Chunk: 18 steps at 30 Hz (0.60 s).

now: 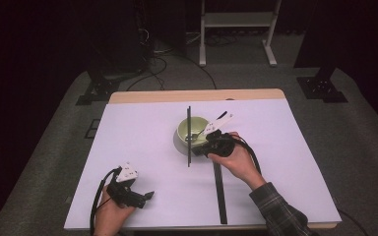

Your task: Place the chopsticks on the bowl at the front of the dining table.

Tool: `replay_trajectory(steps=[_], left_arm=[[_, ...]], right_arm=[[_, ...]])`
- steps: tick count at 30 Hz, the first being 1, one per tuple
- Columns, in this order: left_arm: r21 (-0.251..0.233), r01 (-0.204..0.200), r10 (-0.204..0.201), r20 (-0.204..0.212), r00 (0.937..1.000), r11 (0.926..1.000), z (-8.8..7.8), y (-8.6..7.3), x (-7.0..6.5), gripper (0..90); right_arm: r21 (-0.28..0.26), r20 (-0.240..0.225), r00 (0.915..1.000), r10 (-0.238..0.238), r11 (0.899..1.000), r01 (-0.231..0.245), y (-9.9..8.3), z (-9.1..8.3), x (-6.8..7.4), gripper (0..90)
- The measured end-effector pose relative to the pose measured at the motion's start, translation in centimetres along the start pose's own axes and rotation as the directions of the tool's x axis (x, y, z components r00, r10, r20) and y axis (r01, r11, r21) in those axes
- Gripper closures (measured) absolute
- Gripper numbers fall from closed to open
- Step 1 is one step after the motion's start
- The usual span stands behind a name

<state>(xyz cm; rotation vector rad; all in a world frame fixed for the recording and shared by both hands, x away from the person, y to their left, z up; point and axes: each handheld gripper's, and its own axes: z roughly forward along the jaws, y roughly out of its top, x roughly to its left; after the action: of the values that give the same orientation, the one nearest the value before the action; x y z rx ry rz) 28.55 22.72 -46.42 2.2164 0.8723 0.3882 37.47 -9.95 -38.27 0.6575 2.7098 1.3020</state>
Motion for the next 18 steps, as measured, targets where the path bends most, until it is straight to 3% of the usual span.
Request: replay_trajectory(steps=[8, 18], left_arm=[[-0.001, 0.002, -0.002, 0.000, 1.0000, 1.0000, 0.0, 0.0, 0.0, 0.0], [-0.001, 0.003, -0.003, 0.001, 1.0000, 1.0000, 0.0, 0.0, 0.0, 0.0]], right_arm=[[0.009, -0.041, 0.9988, -0.026, 1.000, 0.026, -1.8, 0.0, 2.3, 89.9], [0.039, -0.079, 0.9950, -0.061, 0.997, 0.064, -2.0, 1.3, 4.0, 89.8]])
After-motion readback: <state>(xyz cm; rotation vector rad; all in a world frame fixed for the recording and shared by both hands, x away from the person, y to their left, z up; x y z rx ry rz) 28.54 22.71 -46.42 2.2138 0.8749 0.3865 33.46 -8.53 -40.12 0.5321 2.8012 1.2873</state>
